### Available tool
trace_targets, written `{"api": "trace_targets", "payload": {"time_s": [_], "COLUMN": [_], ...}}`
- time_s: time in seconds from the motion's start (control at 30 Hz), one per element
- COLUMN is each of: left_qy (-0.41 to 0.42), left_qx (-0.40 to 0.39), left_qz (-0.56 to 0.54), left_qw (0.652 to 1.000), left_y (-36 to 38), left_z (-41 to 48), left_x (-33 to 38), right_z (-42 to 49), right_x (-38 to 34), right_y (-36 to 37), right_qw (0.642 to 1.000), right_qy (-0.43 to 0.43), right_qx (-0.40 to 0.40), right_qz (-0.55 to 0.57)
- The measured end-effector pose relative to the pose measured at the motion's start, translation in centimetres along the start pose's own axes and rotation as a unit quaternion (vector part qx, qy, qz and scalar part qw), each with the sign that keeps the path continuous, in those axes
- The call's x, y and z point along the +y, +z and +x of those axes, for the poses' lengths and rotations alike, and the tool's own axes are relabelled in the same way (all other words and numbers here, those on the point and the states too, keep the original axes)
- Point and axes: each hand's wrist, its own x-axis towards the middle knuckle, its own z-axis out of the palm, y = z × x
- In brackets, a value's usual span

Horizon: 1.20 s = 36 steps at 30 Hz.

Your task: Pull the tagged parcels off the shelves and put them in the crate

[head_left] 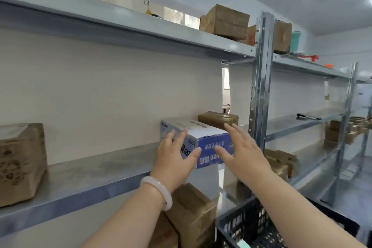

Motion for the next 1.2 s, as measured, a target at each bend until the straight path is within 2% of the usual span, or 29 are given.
{"api": "trace_targets", "payload": {"time_s": [0.1,0.23,0.37,0.5,0.67,0.87,0.97,1.07,1.2], "left_qy": [-0.078,-0.145,-0.201,-0.212,-0.201,-0.165,-0.145,-0.108,-0.078], "left_qx": [0.015,0.011,-0.004,0.003,0.031,0.042,0.042,0.028,0.015], "left_qz": [-0.113,-0.137,-0.223,-0.271,-0.369,-0.373,-0.339,-0.259,-0.212], "left_qw": [0.990,0.980,0.954,0.939,0.907,0.912,0.929,0.959,0.974], "left_y": [1.7,3.4,3.9,3.5,1.7,-1.0,-2.9,-4.4,-6.1], "left_z": [2.8,5.5,6.3,5.6,2.7,-0.6,-1.1,-1.3,-1.2], "left_x": [0.8,0.4,0.4,0.1,-1.3,-2.0,-2.2,-2.2,-1.4], "right_z": [4.1,8.0,9.9,9.8,8.0,5.1,3.7,2.2,0.1], "right_x": [1.1,1.9,2.5,2.5,2.1,-0.5,-1.7,-3.0,-5.4], "right_y": [0.3,2.2,3.5,4.1,4.3,4.7,4.0,3.1,1.7], "right_qw": [0.992,0.975,0.948,0.933,0.858,0.813,0.818,0.822,0.870], "right_qy": [0.043,0.082,0.132,0.152,0.202,0.166,0.125,0.083,-0.014], "right_qx": [-0.023,-0.062,-0.118,-0.128,-0.144,-0.179,-0.168,-0.163,-0.154], "right_qz": [0.118,0.196,0.263,0.299,0.449,0.529,0.536,0.539,0.468]}}
